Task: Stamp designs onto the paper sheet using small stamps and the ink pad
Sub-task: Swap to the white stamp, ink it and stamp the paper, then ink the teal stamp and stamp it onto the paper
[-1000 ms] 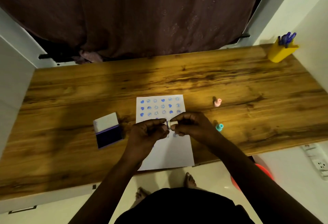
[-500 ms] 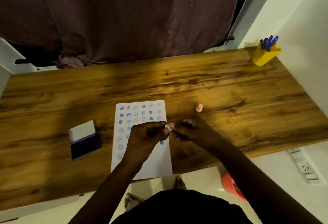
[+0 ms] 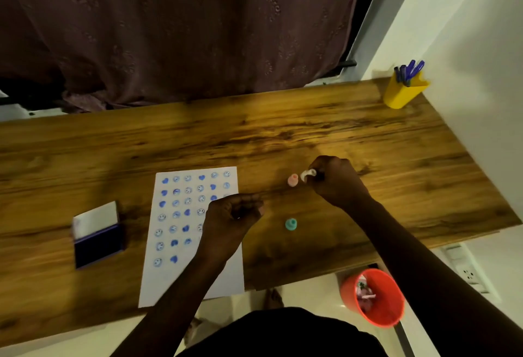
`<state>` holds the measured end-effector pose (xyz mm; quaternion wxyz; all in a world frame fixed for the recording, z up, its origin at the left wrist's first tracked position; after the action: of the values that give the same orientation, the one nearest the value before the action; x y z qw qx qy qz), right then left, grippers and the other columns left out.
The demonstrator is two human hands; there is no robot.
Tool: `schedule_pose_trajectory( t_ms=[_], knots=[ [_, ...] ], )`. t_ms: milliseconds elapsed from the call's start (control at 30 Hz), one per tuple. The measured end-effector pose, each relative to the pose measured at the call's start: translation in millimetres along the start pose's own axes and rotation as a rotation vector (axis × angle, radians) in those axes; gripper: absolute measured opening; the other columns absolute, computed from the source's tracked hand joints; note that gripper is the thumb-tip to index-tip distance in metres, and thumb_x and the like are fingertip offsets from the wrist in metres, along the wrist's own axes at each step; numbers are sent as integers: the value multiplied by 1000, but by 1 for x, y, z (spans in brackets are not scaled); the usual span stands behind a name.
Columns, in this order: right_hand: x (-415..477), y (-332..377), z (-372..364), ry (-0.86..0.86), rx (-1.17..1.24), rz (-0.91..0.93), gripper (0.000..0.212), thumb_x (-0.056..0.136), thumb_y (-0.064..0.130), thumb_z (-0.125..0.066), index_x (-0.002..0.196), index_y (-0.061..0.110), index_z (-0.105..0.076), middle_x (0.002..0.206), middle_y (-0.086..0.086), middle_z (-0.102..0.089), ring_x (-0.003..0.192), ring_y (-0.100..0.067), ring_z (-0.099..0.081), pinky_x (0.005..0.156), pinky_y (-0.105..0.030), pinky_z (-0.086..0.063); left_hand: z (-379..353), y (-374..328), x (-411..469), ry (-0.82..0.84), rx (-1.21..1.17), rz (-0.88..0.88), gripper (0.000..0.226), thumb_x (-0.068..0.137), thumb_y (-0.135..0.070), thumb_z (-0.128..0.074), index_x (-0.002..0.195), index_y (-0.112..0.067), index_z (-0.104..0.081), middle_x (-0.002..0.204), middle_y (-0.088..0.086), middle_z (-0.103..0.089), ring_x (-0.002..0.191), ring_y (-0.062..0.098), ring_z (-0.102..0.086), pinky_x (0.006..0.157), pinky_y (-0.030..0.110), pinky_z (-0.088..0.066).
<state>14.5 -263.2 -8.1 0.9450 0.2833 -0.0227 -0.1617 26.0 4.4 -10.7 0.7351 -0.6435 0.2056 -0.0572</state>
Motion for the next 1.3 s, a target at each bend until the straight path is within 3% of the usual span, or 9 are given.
schedule_pose_trajectory(
  t_ms=[267,400,533,633,733,900,1000,1133,1300],
  knots=[
    [20,-23,-28,107,-149,38,13,85,24,-70,93,13,-70,90,-12,-74,85,-33,-69,68,-39,-56,-4,12,-4,-45,-7,49,37,81,-6,-81,81,-43,-79,93,-16,-80,94,1,-75,88,27,-55],
    [22,-27,-36,136,-179,30,15,84,24,-71,98,19,-70,95,-10,-73,87,-32,-69,70,-36,-56,-4,14,-4,-53,2,56,44,81,-6,-81,79,-49,-78,91,-18,-80,92,1,-75,86,24,-55],
    [24,-30,-42,143,-192,28,15,84,26,-71,98,20,-69,94,-9,-71,86,-31,-68,65,-29,-45,-6,15,-3,-63,17,58,32,81,-4,-81,83,-37,-78,88,-18,-80,89,-3,-74,83,21,-52],
    [24,-29,-42,141,-190,35,15,87,25,-69,101,19,-69,96,-9,-70,87,-30,-67,66,-28,-42,-8,17,-1,-62,36,62,29,81,-8,-82,86,-37,-78,92,-12,-81,93,3,-75,88,28,-57],
    [23,-31,-44,143,-177,35,19,88,27,-69,106,19,-67,100,-9,-70,92,-31,-67,70,-31,-49,-10,19,-1,-55,59,67,29,80,-11,-83,86,-39,-78,95,-10,-81,95,6,-75,93,33,-57],
    [9,-25,-25,55,-181,18,50,85,31,-73,130,15,-58,111,-13,-71,101,-32,-68,79,-38,-57,-11,22,-2,-51,72,81,25,81,-13,-83,90,-36,-78,99,-7,-81,98,7,-75,97,38,-57],
    [-12,-13,-16,-16,-122,37,42,84,44,-69,116,17,-65,103,-5,-74,94,-26,-72,75,-36,-58,-10,21,-3,-55,96,78,24,81,-14,-82,91,-36,-78,98,-9,-81,97,5,-75,96,37,-58],
    [-50,6,-44,110,-90,34,32,83,45,-74,96,16,-71,90,-4,-76,85,-25,-72,68,-23,-42,-12,27,-3,-50,91,100,27,81,-15,-82,88,-41,-79,99,-9,-81,99,8,-75,99,42,-57],
    [-64,15,-70,186,-147,35,42,80,52,-74,101,17,-63,95,-7,-73,90,-27,-69,67,-27,-41,-11,30,-5,-31,112,114,21,82,-17,-82,95,-33,-80,98,-7,-81,99,9,-75,100,46,-57]
  ],
)
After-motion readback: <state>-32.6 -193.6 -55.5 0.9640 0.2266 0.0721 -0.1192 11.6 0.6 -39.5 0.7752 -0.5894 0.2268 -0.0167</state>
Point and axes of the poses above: each hand's wrist, its own x-axis towards the middle knuckle, its own z-axis out of the back of the hand, y = z × x, the point moved 10 cm from there along x, towards the middle knuckle
